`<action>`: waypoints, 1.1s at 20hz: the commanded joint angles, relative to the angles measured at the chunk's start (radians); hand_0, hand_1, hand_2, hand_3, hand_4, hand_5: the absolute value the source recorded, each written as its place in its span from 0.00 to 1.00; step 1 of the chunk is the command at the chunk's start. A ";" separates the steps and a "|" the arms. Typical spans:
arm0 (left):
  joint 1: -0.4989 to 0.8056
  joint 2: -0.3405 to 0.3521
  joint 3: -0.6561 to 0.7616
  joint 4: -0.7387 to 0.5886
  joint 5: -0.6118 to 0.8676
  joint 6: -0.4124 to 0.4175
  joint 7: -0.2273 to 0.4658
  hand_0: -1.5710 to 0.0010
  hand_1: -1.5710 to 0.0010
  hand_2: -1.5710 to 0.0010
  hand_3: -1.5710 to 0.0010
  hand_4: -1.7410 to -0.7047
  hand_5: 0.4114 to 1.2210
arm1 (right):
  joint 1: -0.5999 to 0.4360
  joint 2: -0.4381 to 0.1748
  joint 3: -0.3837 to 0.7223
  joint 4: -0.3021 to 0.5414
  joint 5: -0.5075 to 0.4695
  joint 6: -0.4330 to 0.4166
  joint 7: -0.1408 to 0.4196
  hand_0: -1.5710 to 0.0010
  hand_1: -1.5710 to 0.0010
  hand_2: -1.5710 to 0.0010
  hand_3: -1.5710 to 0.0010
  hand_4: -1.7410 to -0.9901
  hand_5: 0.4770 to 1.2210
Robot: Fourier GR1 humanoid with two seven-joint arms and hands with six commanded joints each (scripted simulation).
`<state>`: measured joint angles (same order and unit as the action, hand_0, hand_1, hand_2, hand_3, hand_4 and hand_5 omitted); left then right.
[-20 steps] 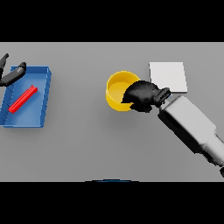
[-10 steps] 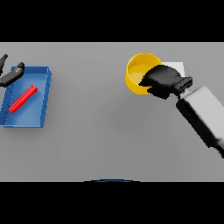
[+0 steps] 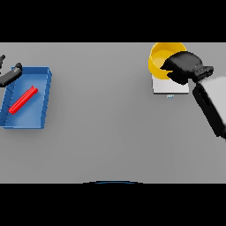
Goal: Pick up the red beaker and tilt it to pour out 1 green nut into yellow bowl. Pick up the yellow bowl and place it on the metallic measuring scale.
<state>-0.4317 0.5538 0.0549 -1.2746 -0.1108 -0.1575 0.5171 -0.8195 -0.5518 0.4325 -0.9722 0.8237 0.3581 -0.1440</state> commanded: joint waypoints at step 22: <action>-0.005 0.000 -0.018 -0.004 -0.016 -0.005 0.032 1.00 1.00 1.00 1.00 0.88 0.44 | -0.030 0.065 -0.059 0.290 -0.008 -0.050 -0.037 0.27 0.39 0.46 0.56 0.24 0.72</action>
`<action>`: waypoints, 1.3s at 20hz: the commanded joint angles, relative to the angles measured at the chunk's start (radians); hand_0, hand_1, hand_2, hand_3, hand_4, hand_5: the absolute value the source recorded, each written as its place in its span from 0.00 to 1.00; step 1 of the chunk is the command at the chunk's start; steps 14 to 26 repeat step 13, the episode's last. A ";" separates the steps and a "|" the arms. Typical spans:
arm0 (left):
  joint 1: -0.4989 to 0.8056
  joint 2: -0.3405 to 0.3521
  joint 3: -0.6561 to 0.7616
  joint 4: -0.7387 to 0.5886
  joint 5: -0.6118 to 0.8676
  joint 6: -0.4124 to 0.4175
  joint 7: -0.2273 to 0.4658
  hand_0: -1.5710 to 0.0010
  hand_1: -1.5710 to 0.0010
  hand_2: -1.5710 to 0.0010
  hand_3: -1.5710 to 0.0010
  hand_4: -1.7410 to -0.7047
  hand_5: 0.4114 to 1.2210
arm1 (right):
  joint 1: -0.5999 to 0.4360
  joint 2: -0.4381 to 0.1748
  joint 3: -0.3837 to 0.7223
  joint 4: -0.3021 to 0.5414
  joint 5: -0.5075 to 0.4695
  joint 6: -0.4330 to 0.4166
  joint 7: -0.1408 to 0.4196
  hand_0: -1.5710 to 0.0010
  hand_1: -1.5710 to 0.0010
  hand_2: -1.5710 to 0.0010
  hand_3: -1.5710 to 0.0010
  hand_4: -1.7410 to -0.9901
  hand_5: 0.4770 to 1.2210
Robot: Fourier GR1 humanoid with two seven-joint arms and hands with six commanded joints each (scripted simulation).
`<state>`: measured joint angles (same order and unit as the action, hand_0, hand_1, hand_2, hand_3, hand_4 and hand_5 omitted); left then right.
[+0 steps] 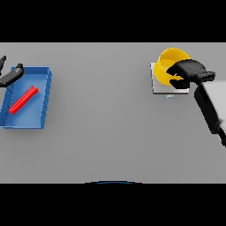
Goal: Pick up the red beaker and tilt it to pour out 1 green nut into yellow bowl. Pick up the yellow bowl and place it on the metallic measuring scale.
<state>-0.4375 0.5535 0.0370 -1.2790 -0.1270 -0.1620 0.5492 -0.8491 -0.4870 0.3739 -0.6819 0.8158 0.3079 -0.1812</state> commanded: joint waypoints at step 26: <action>0.004 -0.012 -0.001 -0.010 0.003 0.010 -0.002 1.00 1.00 1.00 1.00 0.88 0.43 | -0.010 -0.002 0.013 0.019 0.007 0.054 0.022 0.96 0.96 0.97 0.97 0.47 0.41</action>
